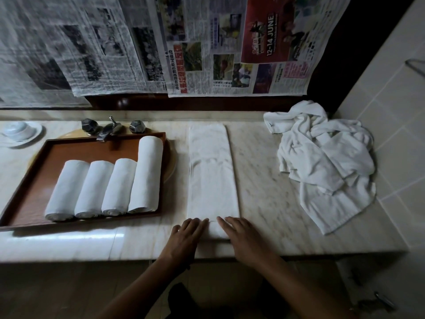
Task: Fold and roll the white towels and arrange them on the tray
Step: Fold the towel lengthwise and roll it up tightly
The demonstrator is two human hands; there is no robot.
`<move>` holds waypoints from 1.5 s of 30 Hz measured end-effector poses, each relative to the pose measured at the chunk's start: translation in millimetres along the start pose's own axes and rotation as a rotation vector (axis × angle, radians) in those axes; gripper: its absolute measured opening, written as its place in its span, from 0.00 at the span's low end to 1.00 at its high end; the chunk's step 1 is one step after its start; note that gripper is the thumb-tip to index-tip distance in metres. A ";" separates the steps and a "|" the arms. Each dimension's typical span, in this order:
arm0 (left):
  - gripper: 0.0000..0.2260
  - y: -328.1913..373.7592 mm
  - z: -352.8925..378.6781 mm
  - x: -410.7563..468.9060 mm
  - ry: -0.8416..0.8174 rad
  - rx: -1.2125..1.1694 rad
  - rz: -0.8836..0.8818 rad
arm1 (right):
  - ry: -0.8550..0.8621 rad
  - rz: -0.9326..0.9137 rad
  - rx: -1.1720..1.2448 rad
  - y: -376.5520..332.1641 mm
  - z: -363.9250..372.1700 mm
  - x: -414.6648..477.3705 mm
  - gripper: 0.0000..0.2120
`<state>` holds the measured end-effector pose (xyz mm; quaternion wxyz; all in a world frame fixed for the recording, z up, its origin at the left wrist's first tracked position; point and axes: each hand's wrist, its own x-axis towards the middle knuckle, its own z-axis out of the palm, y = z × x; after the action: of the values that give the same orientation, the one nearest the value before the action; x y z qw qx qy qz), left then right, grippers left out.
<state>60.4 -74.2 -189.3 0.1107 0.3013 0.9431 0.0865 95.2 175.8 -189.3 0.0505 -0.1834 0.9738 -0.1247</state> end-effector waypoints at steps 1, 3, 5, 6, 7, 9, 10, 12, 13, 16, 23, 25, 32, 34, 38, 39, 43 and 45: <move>0.53 0.1 0.0 -3.3 -0.002 -0.006 0.002 | -0.011 -0.001 0.015 0.4 -1.9 -2.8 0.40; 0.47 1.1 2.3 -11.7 0.048 -0.025 0.021 | -0.058 0.030 0.082 -2.0 -7.0 -10.5 0.36; 0.38 1.3 7.4 -20.9 0.119 -0.069 0.053 | -0.083 0.082 0.158 -5.1 -11.3 -20.1 0.31; 0.33 1.0 9.7 -25.2 0.146 -0.100 0.068 | -0.083 0.100 0.177 -6.6 -13.6 -24.3 0.29; 0.27 0.5 10.6 -29.4 0.166 -0.130 0.074 | -0.083 0.107 0.189 -7.8 -15.6 -27.7 0.27; 0.21 -0.3 10.6 -36.6 0.160 -0.177 0.058 | -0.088 0.108 0.214 -8.7 -17.9 -31.8 0.23; 0.22 -1.1 11.0 -38.5 0.156 -0.190 0.059 | -0.089 0.113 0.228 -7.8 -18.4 -32.6 0.22; 0.21 -2.7 11.6 -39.8 0.159 -0.215 0.061 | -0.088 0.127 0.261 -5.8 -19.5 -33.9 0.21; 0.21 -3.2 10.3 -39.9 0.155 -0.252 0.045 | -0.089 0.139 0.285 -5.1 -20.2 -34.2 0.21; 0.21 -7.4 9.3 -37.7 0.178 -0.322 -0.021 | -0.073 0.160 0.354 -2.7 -22.2 -35.0 0.20; 0.21 -12.7 3.6 -25.8 0.180 -0.423 -0.129 | -0.006 0.165 0.303 6.2 -18.2 -23.5 0.17; 0.16 -15.0 0.1 -22.0 0.158 -0.498 -0.150 | -0.026 0.170 0.249 5.7 -19.7 -19.3 0.19; 0.11 -18.8 -17.0 -11.4 0.094 -0.621 -0.246 | 0.216 0.135 0.111 -17.3 -14.0 -24.1 0.24; 0.11 -21.2 -21.8 -7.4 0.074 -0.662 -0.279 | 0.310 0.044 0.072 -32.3 -2.6 -28.8 0.24; 0.11 -25.1 -25.6 -2.7 0.035 -0.740 -0.347 | 0.216 0.044 -0.053 -47.0 15.5 -34.7 0.30; 0.12 -22.5 -26.4 -4.0 0.068 -0.733 -0.357 | 0.183 0.055 -0.068 -47.0 16.4 -35.1 0.32; 0.22 -0.4 -14.8 -11.9 0.304 -0.299 -0.198 | 0.144 0.056 -0.065 -44.1 13.9 -30.1 0.34; 0.27 13.7 -3.2 -12.7 0.319 -0.107 -0.102 | 0.134 0.049 -0.071 -41.2 13.2 -26.0 0.34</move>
<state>77.2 -71.0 -181.0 -0.0205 0.2292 0.9568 0.1775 135.4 145.3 -189.9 -0.0181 -0.1525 0.9830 -0.1008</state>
